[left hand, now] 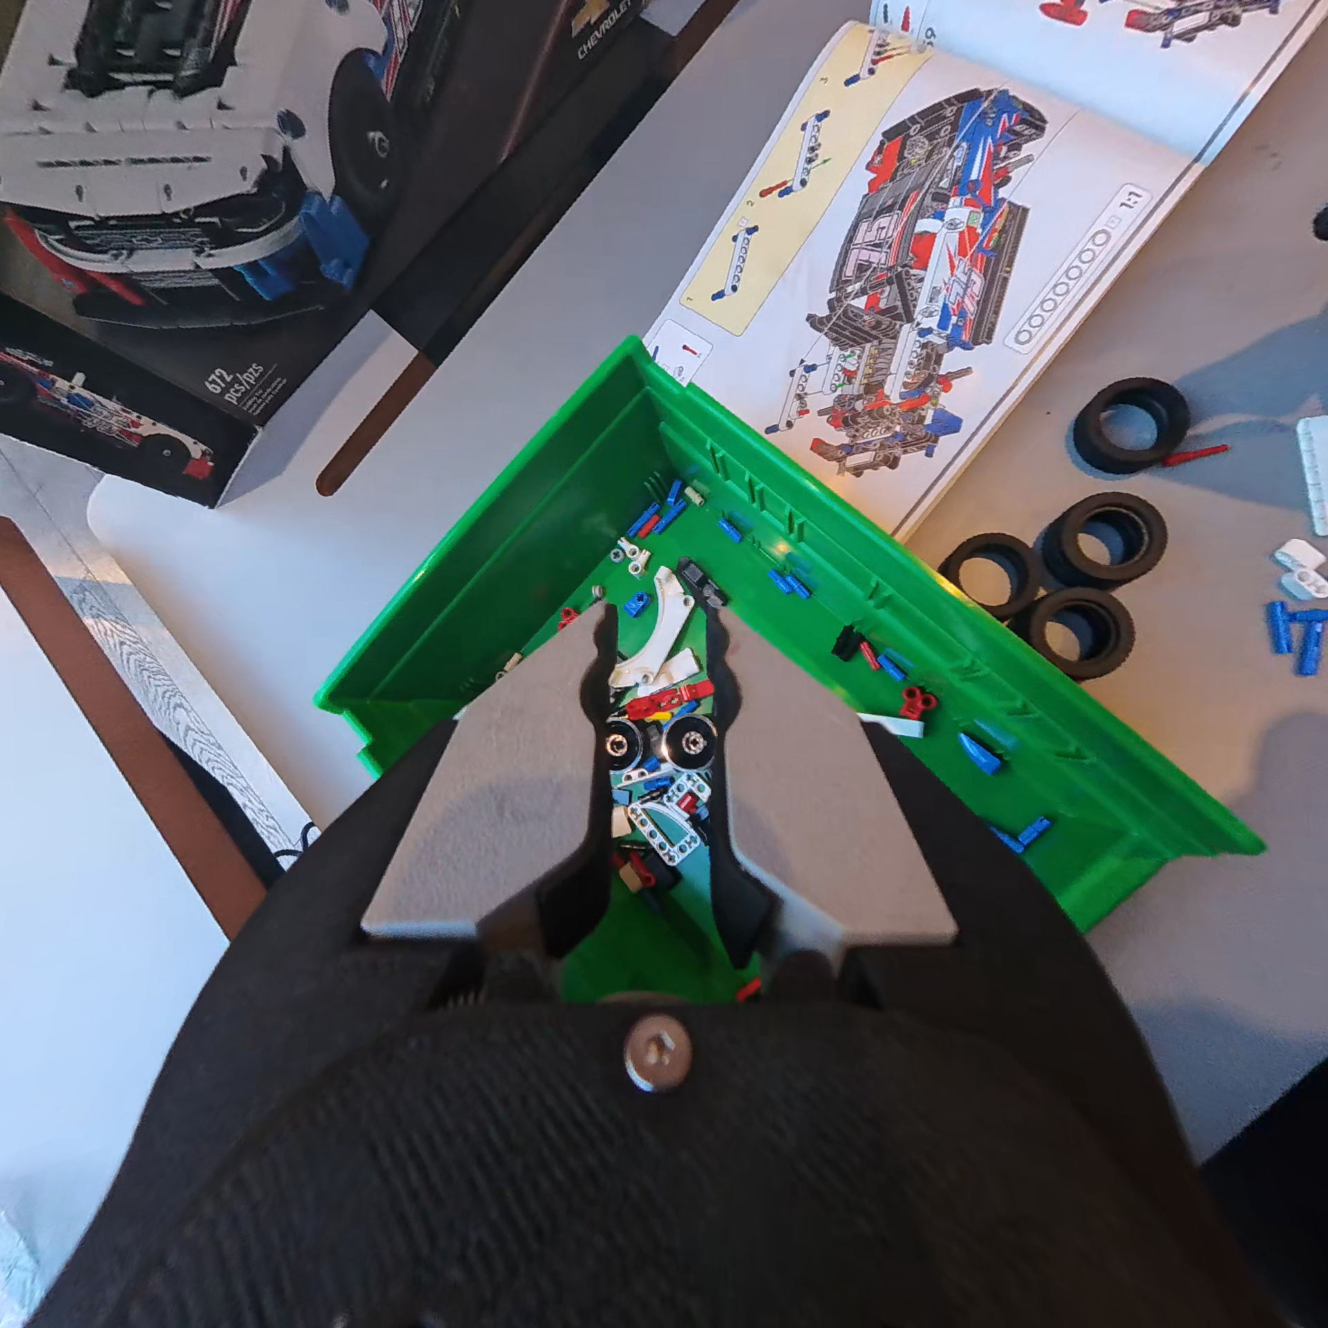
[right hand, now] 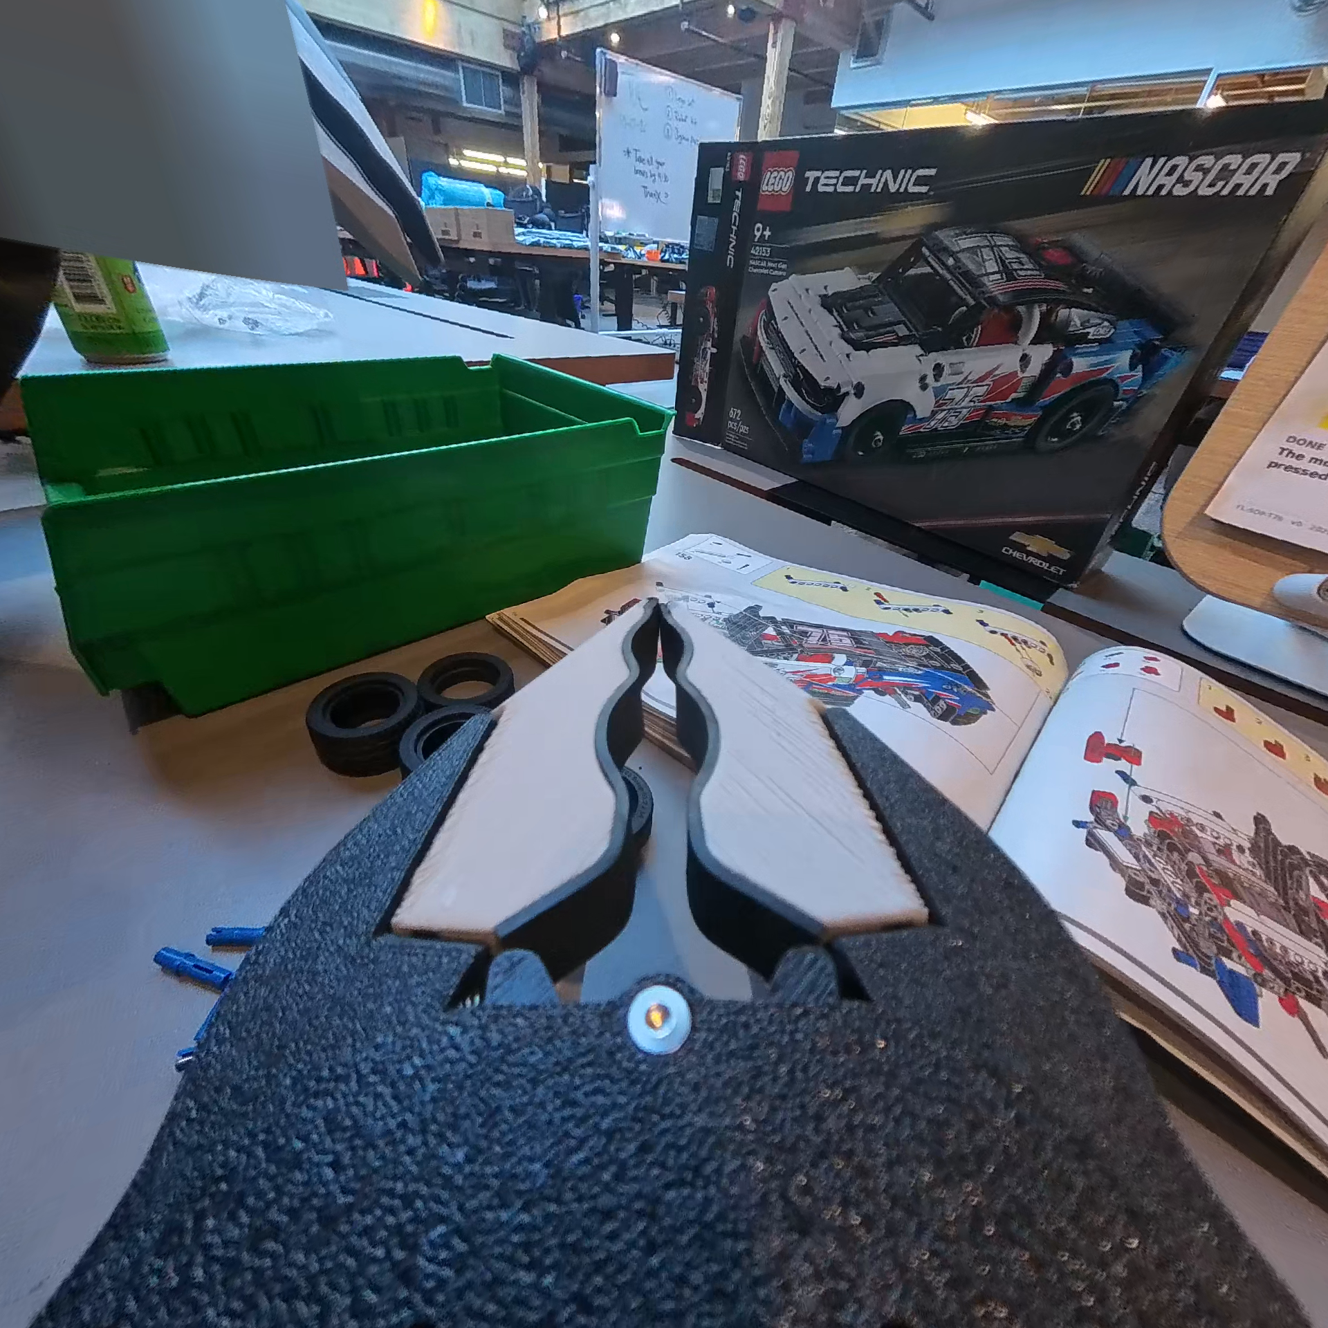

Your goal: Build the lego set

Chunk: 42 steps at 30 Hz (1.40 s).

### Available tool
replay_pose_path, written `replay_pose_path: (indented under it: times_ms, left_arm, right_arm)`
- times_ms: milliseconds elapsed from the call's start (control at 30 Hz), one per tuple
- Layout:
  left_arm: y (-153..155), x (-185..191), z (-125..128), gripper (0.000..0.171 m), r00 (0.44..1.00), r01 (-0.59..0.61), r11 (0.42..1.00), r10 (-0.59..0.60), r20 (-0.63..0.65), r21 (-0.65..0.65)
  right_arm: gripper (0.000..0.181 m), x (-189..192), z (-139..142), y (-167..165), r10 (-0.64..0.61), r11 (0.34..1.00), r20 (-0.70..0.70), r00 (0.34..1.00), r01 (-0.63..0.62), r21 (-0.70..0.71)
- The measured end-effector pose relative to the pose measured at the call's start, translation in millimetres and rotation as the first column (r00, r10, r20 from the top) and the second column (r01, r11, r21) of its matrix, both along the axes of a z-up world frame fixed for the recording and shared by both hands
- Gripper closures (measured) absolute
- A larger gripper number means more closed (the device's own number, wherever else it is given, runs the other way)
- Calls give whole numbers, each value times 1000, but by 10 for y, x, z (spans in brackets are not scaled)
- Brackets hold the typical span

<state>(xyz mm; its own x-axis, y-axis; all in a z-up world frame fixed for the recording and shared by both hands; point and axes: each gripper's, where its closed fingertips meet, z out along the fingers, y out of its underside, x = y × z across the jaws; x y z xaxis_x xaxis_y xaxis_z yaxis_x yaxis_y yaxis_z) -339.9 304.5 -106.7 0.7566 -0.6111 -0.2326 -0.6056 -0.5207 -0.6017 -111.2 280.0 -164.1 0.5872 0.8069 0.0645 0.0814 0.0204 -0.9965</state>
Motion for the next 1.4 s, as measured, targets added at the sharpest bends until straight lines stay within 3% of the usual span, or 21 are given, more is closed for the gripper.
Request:
replay_pose_path:
  times_ms: [200, 333, 433, 733, 1000, 1400]
  left_arm:
    - [45, -77, -8, 150, 999, -26, 1000, 26, -19, 7]
    - [188, -402, 62, 154, 986, -160, 985, 163, -37, 65]
    - [240, -633, -10, 153, 969, -241, 970, 243, -49, 38]
    - [272, -657, -168, 153, 971, -229, 973, 228, -70, -12]
    - [227, -723, -626, 149, 966, -231, 956, 203, -161, -181]
    - [199, -718, -735, 147, 968, -218, 950, 180, -177, -226]
  right_arm:
    - [181, -2, 0, -2, 7, 1000, -4, 1000, -7, -5]
    - [181, -2, 2, -5, 11, 1000, -8, 1000, -11, -6]
    - [181, -4, -1, -2, 12, 1000, -7, 1000, -12, -10]
    - [181, -5, -6, 5, 9, 1000, -4, 1000, -9, -11]
    - [181, -4, -5, 9, 8, 1000, -6, 1000, -9, -13]
    - [181, -7, -9, 11, 9, 1000, -4, 1000, -9, -14]
